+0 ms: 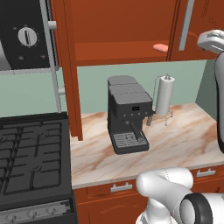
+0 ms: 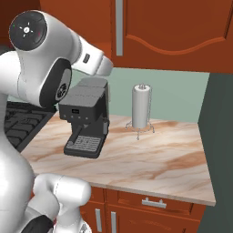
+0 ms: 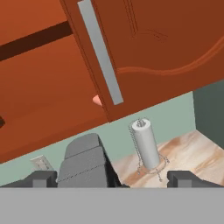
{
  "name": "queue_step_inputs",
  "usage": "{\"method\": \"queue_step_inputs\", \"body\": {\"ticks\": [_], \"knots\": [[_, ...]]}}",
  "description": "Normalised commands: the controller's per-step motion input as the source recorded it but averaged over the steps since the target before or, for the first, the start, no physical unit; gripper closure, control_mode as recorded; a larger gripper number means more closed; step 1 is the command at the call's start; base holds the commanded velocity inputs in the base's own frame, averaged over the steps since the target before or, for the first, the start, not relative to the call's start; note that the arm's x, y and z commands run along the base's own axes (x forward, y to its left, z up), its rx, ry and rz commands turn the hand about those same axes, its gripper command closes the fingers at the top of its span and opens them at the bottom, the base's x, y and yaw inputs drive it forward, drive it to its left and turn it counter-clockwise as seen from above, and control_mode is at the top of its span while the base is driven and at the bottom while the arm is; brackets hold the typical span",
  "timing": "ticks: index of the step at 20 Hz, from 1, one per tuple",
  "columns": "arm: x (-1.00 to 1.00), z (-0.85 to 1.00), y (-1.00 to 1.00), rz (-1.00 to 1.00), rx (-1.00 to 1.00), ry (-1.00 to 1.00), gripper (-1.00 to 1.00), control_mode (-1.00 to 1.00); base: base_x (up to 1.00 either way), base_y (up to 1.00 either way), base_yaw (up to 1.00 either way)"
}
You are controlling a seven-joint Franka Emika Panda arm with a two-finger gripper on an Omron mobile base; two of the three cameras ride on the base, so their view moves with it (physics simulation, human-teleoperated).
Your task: Open the cabinet. Pick the bar soap and place it next to the sink. Then close the cabinet.
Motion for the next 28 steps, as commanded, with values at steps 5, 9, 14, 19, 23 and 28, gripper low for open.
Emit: {"method": "queue_step_inputs", "body": {"ticks": [5, 9, 14, 19, 23, 28], "knots": [[0.49, -0.02, -0.03, 0.01, 0.07, 0.00, -1.00, -1.00, 0.00, 0.00, 0.00], [0.56, 0.00, -0.07, 0.00, 0.03, 0.04, -1.00, -1.00, 0.00, 0.00, 0.00], [0.50, 0.00, -0.02, 0.00, 0.02, 0.05, -1.00, -1.00, 0.00, 0.00, 0.00], [0.39, -0.06, -0.05, 0.00, 0.02, -0.01, -1.00, -1.00, 0.00, 0.00, 0.00], [0.21, -0.11, -0.09, 0.00, 0.04, -0.09, -1.00, -1.00, 0.00, 0.00, 0.00], [0.09, -0.33, -0.01, 0.00, 0.01, -0.13, -1.00, -1.00, 0.00, 0.00, 0.00]]}}
